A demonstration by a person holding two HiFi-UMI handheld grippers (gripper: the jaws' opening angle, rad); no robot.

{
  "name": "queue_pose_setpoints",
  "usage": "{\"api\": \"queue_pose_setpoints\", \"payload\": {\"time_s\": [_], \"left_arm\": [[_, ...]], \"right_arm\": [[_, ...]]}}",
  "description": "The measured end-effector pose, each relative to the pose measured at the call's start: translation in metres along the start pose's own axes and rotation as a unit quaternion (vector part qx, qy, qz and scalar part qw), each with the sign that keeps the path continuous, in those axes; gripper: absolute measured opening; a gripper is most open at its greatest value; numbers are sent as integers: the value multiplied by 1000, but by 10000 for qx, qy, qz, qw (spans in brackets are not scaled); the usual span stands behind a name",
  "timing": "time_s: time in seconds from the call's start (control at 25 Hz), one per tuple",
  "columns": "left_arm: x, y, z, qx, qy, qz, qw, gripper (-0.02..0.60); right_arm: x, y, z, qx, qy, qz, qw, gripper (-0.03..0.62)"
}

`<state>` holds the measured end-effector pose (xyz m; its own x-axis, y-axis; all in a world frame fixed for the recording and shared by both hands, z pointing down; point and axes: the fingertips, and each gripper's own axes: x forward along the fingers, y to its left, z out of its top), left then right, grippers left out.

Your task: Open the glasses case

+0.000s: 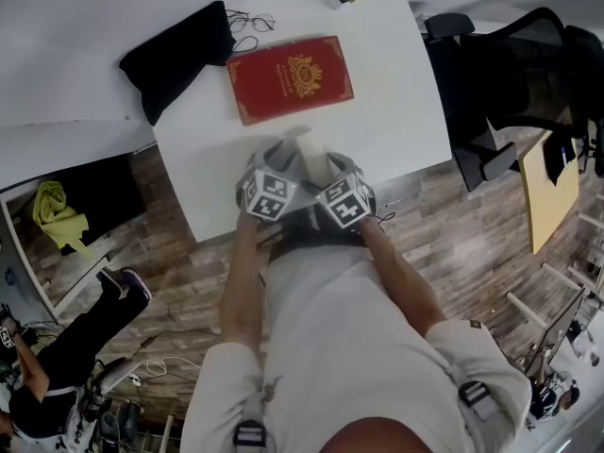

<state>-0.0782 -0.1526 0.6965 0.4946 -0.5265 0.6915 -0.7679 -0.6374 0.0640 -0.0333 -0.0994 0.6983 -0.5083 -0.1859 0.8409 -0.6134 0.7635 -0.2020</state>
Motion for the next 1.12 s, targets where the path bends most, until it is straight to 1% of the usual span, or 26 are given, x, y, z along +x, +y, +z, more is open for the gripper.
{"api": "queue_pose_setpoints", "payload": {"time_s": [0.32, 0.96, 1.12], "left_arm": [[-1, -1, -1, -28, -5, 9, 10000, 163], [-1, -1, 0, -53, 23, 7, 10000, 161], [-2, 0, 4, -90, -44, 12, 9999, 161]], "right_arm": [[-9, 1, 2, 130, -193, 44, 9997, 358], [-20, -4, 4, 304, -330, 35, 9990, 318], [-22, -4, 4, 320, -358, 30, 9988, 310]]}}
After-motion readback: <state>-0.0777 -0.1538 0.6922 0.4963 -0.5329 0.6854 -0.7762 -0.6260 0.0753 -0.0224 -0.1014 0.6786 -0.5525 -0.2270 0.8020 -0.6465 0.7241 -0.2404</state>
